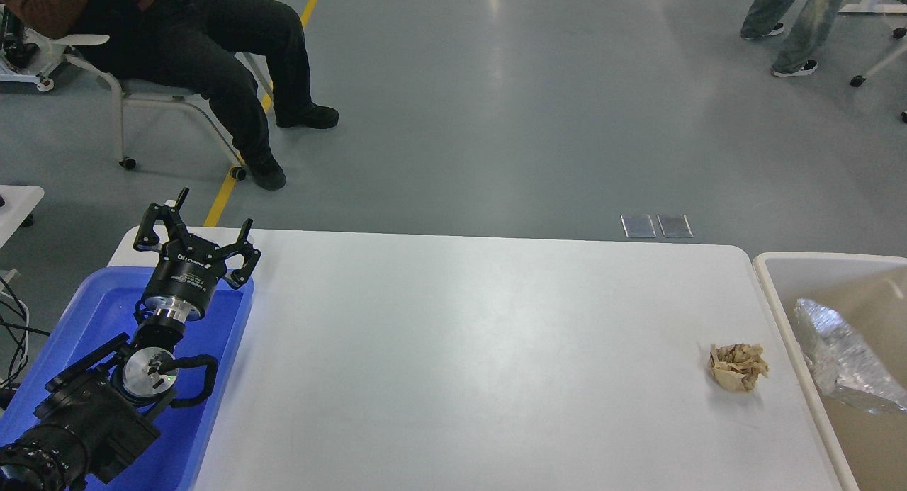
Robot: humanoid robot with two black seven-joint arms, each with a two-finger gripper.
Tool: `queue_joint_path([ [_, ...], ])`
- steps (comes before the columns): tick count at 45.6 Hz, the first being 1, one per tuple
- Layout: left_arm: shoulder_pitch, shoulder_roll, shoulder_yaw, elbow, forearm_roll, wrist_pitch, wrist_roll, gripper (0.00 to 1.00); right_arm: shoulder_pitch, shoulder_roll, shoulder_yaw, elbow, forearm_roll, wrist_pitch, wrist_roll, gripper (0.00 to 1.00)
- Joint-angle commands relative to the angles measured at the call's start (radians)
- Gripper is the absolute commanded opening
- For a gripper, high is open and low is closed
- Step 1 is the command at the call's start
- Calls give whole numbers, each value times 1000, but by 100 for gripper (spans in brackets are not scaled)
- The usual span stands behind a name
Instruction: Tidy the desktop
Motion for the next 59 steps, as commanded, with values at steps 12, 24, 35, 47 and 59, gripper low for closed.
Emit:
queue_joint_path([
  [12, 0, -1, 0, 0, 0, 0, 0, 100, 13, -3, 28, 2, 194, 15, -17, 100],
  [24, 0, 0, 0, 0, -1, 0, 0, 100, 35, 25, 132, 4, 608, 225, -37, 100],
  [35, 0, 0, 0, 0, 0, 1, 0, 100, 101, 94, 511, 13, 785, 359, -199, 100],
  [47, 0, -1, 0, 0, 0, 1, 0, 100, 204, 135, 994, 140, 860, 427, -379, 100],
  [59, 0, 0, 0, 0, -1, 1, 0, 100, 240, 269, 1168, 202, 904, 414, -391, 100],
])
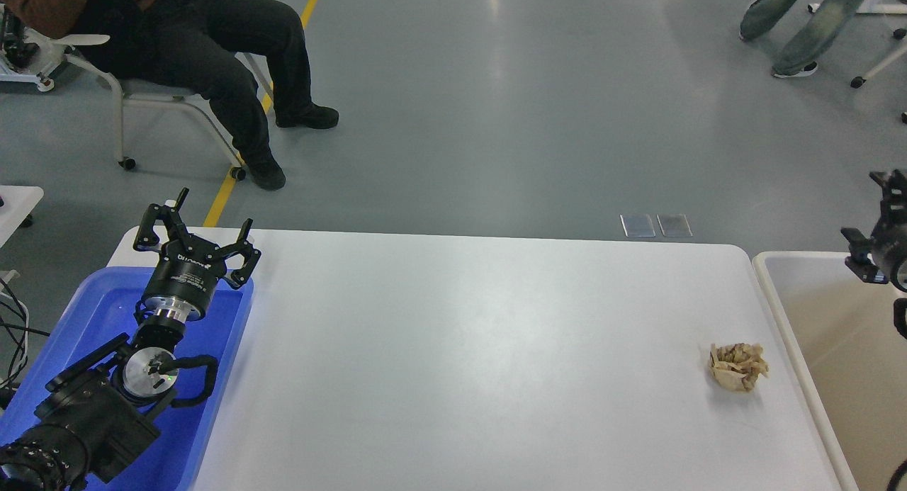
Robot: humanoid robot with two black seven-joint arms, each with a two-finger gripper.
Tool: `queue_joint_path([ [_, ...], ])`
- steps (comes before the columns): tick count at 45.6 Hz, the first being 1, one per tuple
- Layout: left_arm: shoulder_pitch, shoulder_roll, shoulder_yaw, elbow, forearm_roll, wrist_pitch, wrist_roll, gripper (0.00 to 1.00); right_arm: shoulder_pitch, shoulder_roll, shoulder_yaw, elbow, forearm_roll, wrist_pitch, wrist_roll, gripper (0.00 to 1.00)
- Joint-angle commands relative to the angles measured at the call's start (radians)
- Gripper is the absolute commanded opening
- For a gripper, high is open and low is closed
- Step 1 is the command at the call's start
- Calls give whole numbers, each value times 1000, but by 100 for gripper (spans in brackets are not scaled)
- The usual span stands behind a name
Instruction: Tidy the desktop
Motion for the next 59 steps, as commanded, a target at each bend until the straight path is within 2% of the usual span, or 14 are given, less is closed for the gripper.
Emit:
queue_joint_path([
  [1, 0, -1, 0, 0, 0, 0, 0, 100, 48, 129, 204, 54, 70, 13, -46, 100],
  [15, 0, 1, 0, 0, 0, 0, 0, 100, 47, 345, 282, 56, 276, 26, -43, 100],
  [24, 2, 1, 0, 0, 1, 0, 0, 100, 50, 447, 311, 53, 300, 16, -41, 100],
  [51, 2, -1, 0, 0, 0, 0, 0, 100, -9, 451, 339, 56, 294, 32, -35, 100],
  [59, 0, -1, 0, 0, 0, 0, 0, 100, -35, 451, 337, 56, 290, 101, -35, 100],
])
